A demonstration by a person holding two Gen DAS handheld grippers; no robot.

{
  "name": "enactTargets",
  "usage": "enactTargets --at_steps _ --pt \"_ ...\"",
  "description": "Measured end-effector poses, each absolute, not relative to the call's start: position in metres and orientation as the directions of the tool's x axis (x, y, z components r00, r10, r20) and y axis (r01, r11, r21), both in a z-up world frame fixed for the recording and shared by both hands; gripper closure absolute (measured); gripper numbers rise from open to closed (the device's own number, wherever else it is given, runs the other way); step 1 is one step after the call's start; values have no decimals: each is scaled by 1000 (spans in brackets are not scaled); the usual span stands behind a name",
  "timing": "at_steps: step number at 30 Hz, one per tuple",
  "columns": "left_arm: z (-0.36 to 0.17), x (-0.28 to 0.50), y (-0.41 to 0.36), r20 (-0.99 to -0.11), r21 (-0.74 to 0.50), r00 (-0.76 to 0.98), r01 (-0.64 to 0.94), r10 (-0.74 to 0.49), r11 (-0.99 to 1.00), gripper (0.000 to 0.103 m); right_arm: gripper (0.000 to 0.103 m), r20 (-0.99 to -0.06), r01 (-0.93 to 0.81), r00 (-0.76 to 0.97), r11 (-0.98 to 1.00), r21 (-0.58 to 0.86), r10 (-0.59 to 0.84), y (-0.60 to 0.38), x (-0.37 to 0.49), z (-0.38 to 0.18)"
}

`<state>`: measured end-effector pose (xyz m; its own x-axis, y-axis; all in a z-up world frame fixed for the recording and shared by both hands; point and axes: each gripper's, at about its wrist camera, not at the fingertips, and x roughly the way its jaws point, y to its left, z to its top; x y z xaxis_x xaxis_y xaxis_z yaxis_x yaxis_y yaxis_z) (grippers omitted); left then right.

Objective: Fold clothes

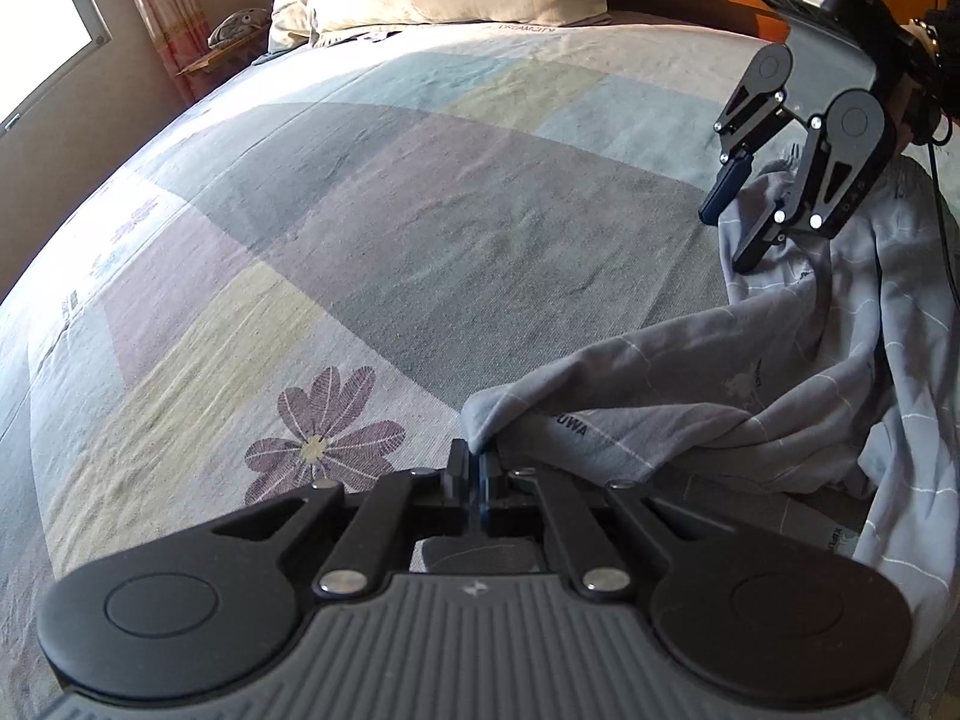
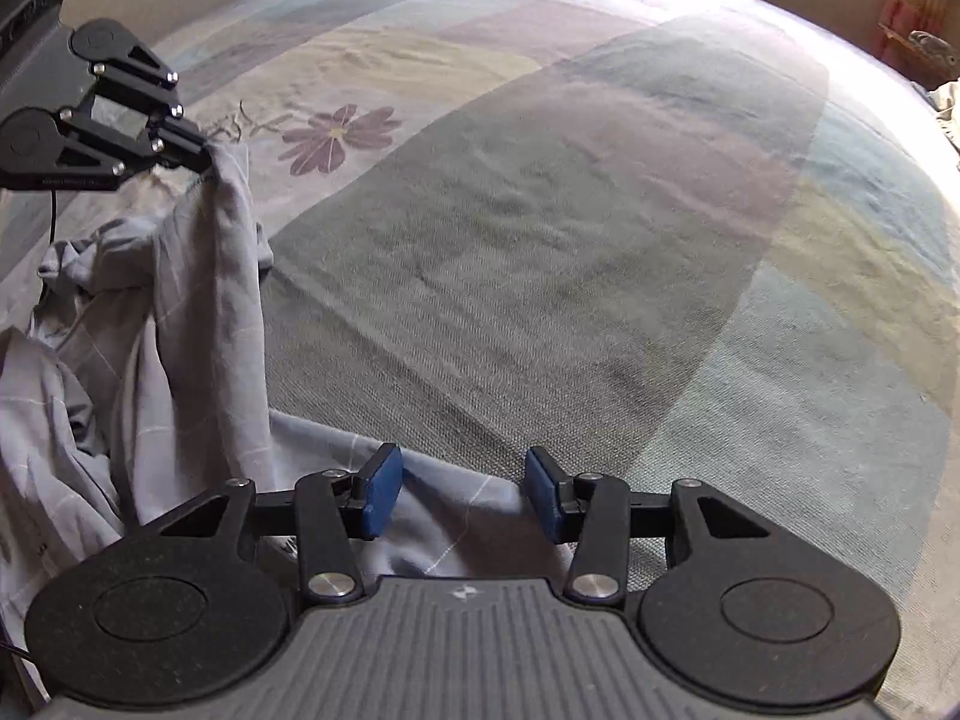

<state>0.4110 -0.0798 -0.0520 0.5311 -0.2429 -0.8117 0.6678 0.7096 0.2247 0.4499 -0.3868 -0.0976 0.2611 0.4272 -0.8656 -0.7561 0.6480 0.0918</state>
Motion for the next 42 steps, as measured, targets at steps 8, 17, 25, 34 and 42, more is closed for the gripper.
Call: enactTargets --at_steps 8,17,25,34,42 --pt "-54 436 -78 -791 250 575 616 -210 747 102 99 -852 -792 328 611 -12 408 -387 433 -87" --pt "-70 509 -90 -791 278 603 501 -100 820 102 98 -769 -511 581 855 -90 267 -414 493 -74" --pt "-80 485 -84 -836 238 540 513 -95 825 90 67 -777 -456 591 884 -100 217 -407 475 -72" --pt "-36 379 -70 -833 142 522 524 -185 840 75 66 -740 -287 635 957 40 222 -458 366 -28" --pt "-17 263 -109 -789 100 508 661 -346 743 48 54 -716 -47 625 931 363 311 -484 226 -64"
